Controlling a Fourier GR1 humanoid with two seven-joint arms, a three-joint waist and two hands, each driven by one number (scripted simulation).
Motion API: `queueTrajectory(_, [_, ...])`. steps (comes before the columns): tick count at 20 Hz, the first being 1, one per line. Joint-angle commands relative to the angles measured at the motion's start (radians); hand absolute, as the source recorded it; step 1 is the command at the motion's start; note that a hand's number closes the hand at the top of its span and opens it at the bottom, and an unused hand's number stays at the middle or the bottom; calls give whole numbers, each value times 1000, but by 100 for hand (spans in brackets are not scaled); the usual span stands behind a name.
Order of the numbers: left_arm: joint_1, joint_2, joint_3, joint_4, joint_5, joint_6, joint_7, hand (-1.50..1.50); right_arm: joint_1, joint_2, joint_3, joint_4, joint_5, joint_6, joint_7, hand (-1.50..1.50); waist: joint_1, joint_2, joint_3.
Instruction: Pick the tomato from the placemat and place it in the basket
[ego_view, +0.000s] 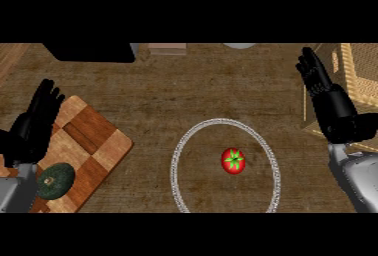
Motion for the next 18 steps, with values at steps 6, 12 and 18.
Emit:
queueTrajectory(6, [-77, 58, -147, -103, -159, -107, -22, 0, 40, 55, 10, 26, -95, 137, -20, 150, -16, 10, 29])
queueTrajectory(12, [-49, 23, -189, -153, -160, -111, 24, 0, 105, 323, 411, -22, 321, -107, -190, -150, -1, 4, 28])
queueTrajectory(18, [-17, -1, -192, -153, -171, -91, 20, 0, 93, 260, 457, -105, 662, -325, 186, -150, -39, -11, 23])
